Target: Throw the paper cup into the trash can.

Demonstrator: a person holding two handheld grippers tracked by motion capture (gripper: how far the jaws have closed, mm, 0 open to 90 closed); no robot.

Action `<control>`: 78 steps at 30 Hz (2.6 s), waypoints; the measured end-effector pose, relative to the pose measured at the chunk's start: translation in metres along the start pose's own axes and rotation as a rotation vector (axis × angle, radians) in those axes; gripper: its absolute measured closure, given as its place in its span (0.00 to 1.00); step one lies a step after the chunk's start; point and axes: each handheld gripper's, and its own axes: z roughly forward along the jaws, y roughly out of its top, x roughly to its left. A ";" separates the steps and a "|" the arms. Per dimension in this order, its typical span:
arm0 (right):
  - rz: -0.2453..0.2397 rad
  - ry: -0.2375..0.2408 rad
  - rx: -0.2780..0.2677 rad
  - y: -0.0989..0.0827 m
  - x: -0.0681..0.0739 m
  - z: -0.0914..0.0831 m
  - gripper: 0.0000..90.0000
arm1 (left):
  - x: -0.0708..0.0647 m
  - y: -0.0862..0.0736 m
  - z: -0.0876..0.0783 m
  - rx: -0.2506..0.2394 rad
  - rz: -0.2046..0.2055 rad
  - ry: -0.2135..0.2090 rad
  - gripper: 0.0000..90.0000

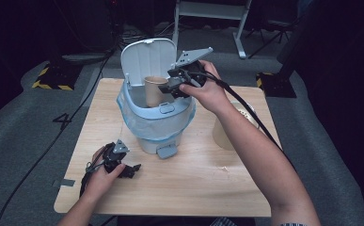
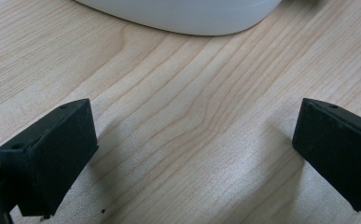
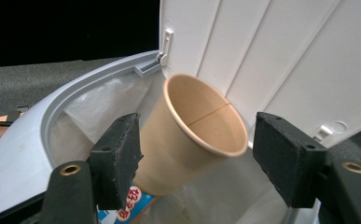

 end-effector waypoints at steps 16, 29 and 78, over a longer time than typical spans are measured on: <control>-0.067 -0.003 0.001 -0.003 0.016 -0.027 0.36 | 0.000 0.000 0.000 -0.002 0.002 0.006 0.00; 0.014 -0.065 0.038 -0.041 0.010 -0.098 0.36 | 0.008 -0.006 -0.005 0.000 -0.013 0.013 0.00; 0.386 -0.290 0.132 -0.295 0.031 -0.193 0.31 | 0.014 -0.012 -0.012 -0.028 -0.046 0.038 0.11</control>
